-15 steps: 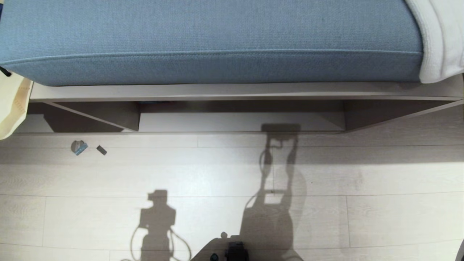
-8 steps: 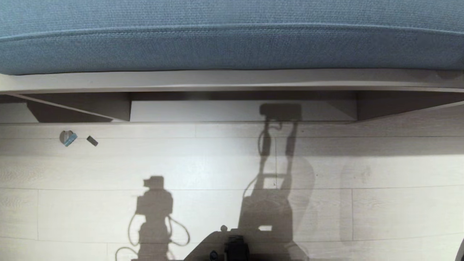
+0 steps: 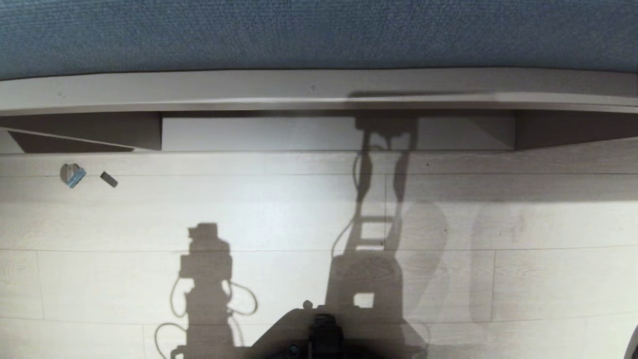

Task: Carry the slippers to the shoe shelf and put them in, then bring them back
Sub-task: Place the slippers into the shoe cabinet

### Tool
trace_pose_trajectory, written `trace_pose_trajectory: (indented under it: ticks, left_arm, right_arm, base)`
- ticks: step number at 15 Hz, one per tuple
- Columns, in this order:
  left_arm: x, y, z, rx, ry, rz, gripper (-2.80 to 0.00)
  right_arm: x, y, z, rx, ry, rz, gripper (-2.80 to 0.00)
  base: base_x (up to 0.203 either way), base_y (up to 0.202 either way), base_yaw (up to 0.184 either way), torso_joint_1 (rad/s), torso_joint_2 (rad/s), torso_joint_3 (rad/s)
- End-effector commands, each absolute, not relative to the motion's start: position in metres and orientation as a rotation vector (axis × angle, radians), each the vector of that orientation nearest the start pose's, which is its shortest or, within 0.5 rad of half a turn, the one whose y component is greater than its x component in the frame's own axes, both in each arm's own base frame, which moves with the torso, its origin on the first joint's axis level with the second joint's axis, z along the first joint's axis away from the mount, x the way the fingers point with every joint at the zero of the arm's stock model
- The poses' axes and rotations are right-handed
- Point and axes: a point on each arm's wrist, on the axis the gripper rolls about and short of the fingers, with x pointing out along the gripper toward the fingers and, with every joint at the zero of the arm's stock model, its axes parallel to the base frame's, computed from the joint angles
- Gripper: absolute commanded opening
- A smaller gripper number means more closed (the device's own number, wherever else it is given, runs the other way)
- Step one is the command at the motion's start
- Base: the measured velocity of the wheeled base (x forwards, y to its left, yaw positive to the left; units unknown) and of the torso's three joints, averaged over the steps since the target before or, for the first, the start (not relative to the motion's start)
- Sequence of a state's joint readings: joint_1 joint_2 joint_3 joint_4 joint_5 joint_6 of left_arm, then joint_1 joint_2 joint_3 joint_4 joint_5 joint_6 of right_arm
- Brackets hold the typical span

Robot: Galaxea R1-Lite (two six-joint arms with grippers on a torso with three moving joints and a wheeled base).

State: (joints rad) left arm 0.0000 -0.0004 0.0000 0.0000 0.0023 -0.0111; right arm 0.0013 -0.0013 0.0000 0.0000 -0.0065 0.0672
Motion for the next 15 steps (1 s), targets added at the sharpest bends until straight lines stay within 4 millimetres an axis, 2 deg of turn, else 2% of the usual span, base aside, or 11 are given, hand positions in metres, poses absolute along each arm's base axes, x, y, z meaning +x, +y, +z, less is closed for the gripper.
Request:
trace_pose_trajectory:
  ticks: [1, 7, 9, 12, 15]
  left_arm:
    - [-0.023, 0.0, 0.075, -0.012, 0.0, 0.003, -2.8]
    - [-0.023, 0.0, 0.075, -0.012, 0.0, 0.003, -2.8]
    - [-0.023, 0.0, 0.075, -0.012, 0.0, 0.002, -2.8]
    - [-0.023, 0.0, 0.075, -0.012, 0.0, 0.002, -2.8]
    - [-0.023, 0.0, 0.075, -0.012, 0.0, 0.002, -2.8]
  right_arm:
    - [-0.023, 0.0, 0.075, 0.066, -0.002, -0.005, -2.8]
    - [-0.019, 0.0, 0.082, -0.005, 0.055, 0.018, -2.8]
    - [-0.012, 0.001, 0.117, 0.049, 0.068, 0.074, -2.8]
    - [0.02, 0.003, 0.151, 0.088, 0.17, 0.109, -2.8]
    - [0.069, 0.003, 0.165, 0.077, 0.249, 0.122, -2.8]
  base:
    - [0.0, 0.0, 0.0, 0.002, 0.0, -0.1]
    - [0.0, 0.0, 0.0, 0.001, 0.0, -0.013]
    - [0.0, 0.0, 0.0, 0.0, 0.0, 0.0]
    - [0.0, 0.0, 0.0, 0.0, 0.0, 0.0]
    - [0.0, 0.0, 0.0, 0.0, 0.0, 0.0]
